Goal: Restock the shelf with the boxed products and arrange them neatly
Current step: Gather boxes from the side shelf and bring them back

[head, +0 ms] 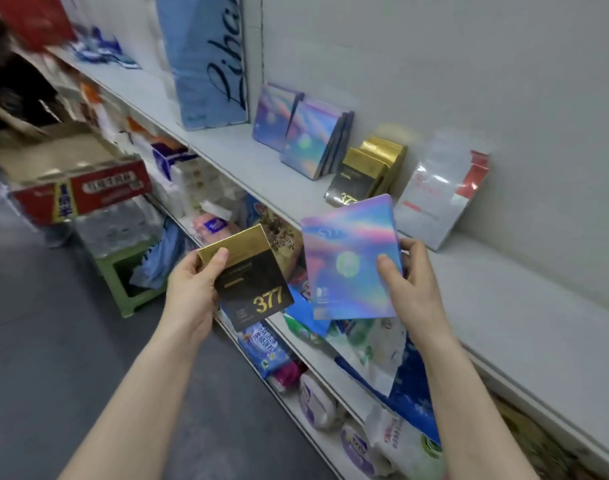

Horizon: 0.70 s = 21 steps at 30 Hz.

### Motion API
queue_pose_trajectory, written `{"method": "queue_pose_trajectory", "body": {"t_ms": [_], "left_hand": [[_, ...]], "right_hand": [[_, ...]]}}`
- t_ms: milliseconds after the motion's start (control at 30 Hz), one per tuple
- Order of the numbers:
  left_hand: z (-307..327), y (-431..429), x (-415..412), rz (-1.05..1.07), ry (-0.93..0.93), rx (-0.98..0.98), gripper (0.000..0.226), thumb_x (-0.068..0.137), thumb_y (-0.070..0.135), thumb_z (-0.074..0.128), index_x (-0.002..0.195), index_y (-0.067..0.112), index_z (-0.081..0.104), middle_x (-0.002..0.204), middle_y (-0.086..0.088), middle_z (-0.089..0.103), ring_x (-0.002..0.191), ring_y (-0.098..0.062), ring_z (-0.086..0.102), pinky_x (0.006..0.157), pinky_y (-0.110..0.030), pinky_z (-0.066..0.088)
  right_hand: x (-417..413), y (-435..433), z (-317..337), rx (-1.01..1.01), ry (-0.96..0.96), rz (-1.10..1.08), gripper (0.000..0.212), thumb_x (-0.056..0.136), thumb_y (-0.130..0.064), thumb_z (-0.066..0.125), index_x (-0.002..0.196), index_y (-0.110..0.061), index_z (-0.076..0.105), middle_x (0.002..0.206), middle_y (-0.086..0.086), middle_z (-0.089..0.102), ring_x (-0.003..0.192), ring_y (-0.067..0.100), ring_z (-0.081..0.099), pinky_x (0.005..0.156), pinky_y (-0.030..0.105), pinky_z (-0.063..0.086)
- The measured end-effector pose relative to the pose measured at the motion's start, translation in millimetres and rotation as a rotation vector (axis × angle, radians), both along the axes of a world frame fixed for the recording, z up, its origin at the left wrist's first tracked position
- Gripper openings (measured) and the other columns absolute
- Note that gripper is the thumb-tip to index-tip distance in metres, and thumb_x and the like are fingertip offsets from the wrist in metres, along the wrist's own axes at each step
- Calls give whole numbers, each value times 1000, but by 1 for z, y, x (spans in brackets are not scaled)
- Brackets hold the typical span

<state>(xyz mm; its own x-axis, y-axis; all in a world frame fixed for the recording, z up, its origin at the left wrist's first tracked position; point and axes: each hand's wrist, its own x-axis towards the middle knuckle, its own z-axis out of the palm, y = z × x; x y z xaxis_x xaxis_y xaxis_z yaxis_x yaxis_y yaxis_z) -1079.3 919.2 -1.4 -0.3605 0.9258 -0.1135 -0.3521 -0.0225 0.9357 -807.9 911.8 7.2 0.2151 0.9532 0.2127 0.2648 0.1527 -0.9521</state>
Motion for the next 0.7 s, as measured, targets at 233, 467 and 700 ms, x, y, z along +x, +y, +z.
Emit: {"method": "queue_pose_trajectory", "body": {"t_ms": [233,467,700], "left_hand": [[6,87,-48,14,-14,9,8,96,15,55,100,13,61,72,5,72,64,-6,68,49,-19,52],[2,195,-124,-85,17,-2,22,95,18,57,114,8,60,105,-10,69,80,-13,68,65,-29,58],[14,291,-220,-161,44,-19,20,94,21,58,111,11,61,101,-7,72,80,-14,71,57,-25,56]], "right_hand": [[-61,110,6,46,15,-1,18,91,-38,56,106,-29,51,100,-7,65,94,16,65,82,48,54],[-130,213,6,134,63,-137,16,90,-46,58,101,-35,53,103,0,68,95,22,68,82,54,56],[-221,328,12,214,121,-331,19,91,-21,63,103,-30,50,106,0,63,100,16,61,95,46,50]]}}
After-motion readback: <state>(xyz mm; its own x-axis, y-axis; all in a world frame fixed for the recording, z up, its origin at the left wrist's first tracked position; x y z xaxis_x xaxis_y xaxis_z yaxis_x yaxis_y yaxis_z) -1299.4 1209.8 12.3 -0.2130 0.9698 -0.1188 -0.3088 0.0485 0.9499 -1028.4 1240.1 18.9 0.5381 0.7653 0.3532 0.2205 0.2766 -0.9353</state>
